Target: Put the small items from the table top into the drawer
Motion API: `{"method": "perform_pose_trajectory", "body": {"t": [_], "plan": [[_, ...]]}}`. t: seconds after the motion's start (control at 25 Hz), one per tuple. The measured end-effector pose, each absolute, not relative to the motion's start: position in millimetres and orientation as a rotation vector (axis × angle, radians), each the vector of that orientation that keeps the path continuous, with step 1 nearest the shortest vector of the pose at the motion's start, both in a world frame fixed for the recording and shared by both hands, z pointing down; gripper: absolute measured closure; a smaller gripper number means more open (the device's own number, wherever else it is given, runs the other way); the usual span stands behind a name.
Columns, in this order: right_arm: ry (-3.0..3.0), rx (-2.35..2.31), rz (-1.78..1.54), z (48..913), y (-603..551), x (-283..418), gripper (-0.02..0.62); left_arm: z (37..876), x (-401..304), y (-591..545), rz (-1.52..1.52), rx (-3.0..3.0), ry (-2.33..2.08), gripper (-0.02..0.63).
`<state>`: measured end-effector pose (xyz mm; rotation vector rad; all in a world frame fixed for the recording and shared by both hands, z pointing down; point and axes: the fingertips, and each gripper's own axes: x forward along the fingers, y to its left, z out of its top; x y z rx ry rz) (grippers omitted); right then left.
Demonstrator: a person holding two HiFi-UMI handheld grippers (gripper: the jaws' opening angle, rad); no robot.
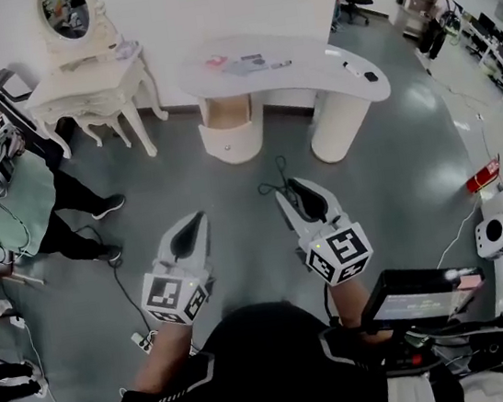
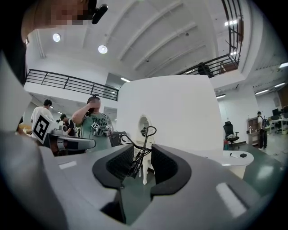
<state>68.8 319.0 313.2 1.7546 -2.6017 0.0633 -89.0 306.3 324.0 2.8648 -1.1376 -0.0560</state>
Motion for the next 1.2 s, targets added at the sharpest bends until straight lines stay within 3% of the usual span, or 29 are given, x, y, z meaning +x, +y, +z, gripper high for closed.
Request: {"method": "perform_pose_trajectory", "body": {"t": [1.2], "plan": [[-2.577, 1.809, 0.093, 316, 275, -28, 0.471, 322, -196, 273, -0.152, 2.865, -1.086, 0.606]]}}
